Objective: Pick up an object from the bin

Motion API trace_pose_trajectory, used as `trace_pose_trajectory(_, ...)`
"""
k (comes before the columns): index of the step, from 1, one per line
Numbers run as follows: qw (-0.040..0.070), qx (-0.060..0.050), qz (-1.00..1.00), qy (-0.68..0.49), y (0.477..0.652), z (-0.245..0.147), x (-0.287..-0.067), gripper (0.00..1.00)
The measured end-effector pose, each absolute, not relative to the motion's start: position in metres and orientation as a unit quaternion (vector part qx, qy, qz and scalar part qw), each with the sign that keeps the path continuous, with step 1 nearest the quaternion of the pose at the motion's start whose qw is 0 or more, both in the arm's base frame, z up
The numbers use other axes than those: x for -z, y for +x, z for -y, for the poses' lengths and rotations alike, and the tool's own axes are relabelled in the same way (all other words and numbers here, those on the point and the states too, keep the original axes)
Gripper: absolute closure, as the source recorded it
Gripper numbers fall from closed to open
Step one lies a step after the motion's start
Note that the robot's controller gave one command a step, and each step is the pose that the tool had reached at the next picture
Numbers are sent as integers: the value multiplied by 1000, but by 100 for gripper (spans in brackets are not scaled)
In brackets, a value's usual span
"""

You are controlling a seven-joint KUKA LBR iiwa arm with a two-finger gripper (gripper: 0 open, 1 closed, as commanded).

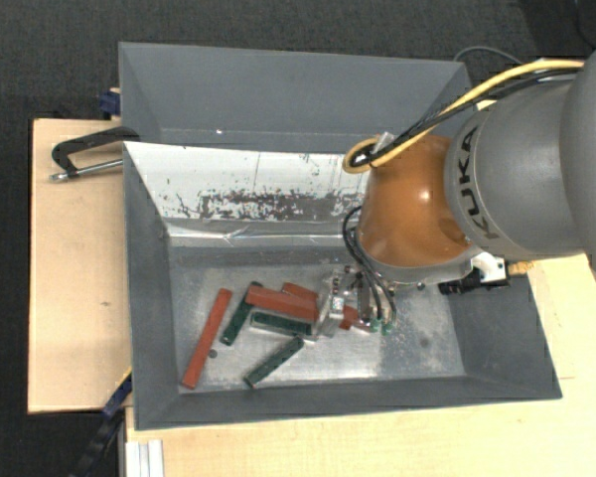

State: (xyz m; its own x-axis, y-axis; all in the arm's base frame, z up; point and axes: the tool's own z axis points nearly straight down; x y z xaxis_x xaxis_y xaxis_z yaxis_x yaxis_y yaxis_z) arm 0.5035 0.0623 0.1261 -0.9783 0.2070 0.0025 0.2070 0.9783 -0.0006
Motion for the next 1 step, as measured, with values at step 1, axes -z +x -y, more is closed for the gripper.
trace_pose_trajectory(1,-2,1,995,-102,503,-96,-186,100)
